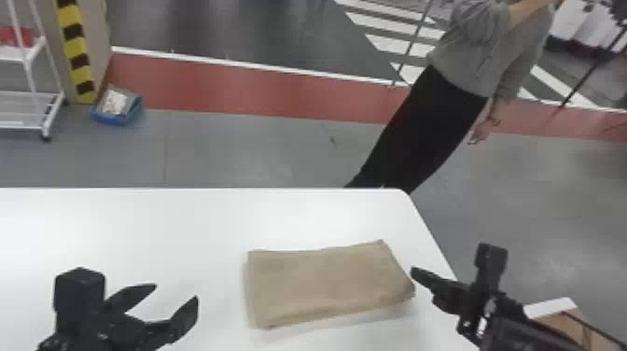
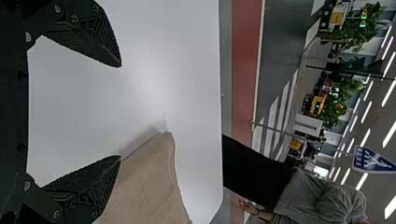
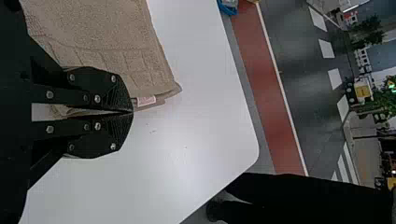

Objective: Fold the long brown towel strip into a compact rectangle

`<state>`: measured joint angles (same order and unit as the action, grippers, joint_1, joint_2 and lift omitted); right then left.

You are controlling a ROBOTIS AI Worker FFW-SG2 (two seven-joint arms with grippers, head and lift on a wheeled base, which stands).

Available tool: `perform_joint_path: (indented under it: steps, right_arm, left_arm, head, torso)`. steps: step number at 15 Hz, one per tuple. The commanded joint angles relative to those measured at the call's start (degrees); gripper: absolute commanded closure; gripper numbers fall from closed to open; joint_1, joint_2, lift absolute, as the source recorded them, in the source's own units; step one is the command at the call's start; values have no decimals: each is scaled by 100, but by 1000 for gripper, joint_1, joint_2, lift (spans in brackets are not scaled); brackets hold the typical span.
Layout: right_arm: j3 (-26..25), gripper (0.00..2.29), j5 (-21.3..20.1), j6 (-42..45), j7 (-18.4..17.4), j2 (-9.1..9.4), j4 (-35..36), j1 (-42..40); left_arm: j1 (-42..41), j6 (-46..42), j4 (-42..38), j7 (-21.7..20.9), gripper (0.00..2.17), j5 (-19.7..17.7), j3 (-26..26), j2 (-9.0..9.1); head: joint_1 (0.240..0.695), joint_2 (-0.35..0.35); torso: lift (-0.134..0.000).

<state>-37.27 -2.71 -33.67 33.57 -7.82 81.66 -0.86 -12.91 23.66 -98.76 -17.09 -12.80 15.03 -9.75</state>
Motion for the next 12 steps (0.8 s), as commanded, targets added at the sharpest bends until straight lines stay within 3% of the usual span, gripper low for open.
perform_joint_path:
  steps: [1, 5, 7, 11, 12]
  right_arm:
    - [273, 1690, -115, 154, -123, 0, -177, 86]
    - [404, 1690, -151, -57, -123, 0, -248, 183]
    - [422, 1690, -89, -127, -70, 97, -72, 103]
    - [360, 1690, -98, -303, 9, 62, -63, 147]
    - [404, 1690, -203, -303, 9, 35, -195, 191]
  left_arm:
    - [-1, -32, 15, -4, 211, -3, -17, 0]
    - [-10, -67, -3, -13, 211, -30, -52, 0]
    - [-36, -67, -11, -13, 262, -38, 18, 0]
    - [184, -120, 305, -4, 873, -47, 598, 96]
    - [228, -296, 375, 48, 917, -47, 712, 105]
  head:
    - [695, -350]
    - [695, -350]
    - [695, -350]
    - [695, -350]
    - [695, -350]
  torso:
    - [0]
    - [0]
    - [0]
    - [0]
    - [0]
